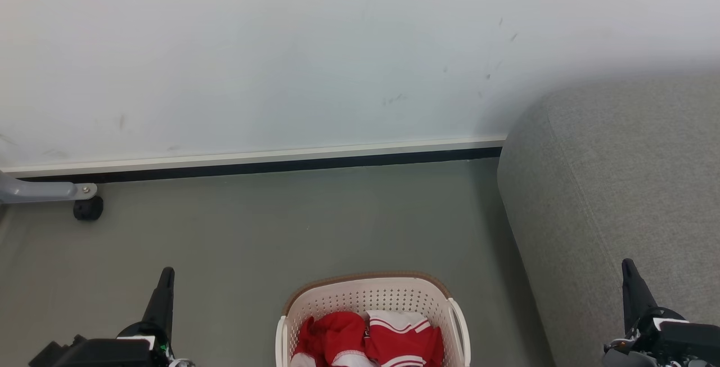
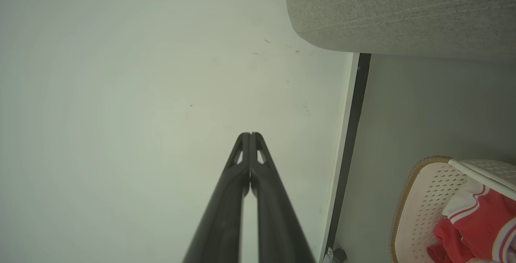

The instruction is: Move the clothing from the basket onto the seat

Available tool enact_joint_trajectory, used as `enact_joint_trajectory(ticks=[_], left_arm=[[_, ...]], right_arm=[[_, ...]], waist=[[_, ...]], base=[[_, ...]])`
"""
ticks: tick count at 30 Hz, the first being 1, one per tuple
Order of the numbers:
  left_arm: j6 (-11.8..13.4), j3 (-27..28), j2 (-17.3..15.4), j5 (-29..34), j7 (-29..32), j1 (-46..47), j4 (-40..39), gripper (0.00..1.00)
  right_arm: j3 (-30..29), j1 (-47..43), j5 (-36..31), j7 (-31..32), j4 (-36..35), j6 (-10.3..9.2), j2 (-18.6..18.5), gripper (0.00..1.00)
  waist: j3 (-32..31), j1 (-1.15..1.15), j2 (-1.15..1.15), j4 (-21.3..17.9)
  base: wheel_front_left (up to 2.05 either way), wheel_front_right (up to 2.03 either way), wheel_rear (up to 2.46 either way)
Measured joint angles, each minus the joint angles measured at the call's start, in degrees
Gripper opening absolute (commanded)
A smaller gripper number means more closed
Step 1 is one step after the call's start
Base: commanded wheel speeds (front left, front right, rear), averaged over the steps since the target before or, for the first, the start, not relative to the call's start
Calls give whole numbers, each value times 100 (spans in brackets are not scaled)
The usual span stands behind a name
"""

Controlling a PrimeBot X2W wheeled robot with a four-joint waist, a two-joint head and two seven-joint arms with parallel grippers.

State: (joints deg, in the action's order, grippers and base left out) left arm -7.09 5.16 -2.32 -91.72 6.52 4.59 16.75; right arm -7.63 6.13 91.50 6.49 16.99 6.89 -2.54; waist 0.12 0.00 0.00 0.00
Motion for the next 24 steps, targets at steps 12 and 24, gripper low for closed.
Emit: enact_joint_trajectory(ticks=[12,24], left_arm=[[0,0,0,0,0,0,0,0],[0,0,0,0,0,0,0,0]], right_arm=[[0,0,0,0,0,0,0,0],[0,0,0,0,0,1,0,0]], waist=[[0,0,0,0],[0,0,0,0]], base=[[0,0,0],[0,0,0]])
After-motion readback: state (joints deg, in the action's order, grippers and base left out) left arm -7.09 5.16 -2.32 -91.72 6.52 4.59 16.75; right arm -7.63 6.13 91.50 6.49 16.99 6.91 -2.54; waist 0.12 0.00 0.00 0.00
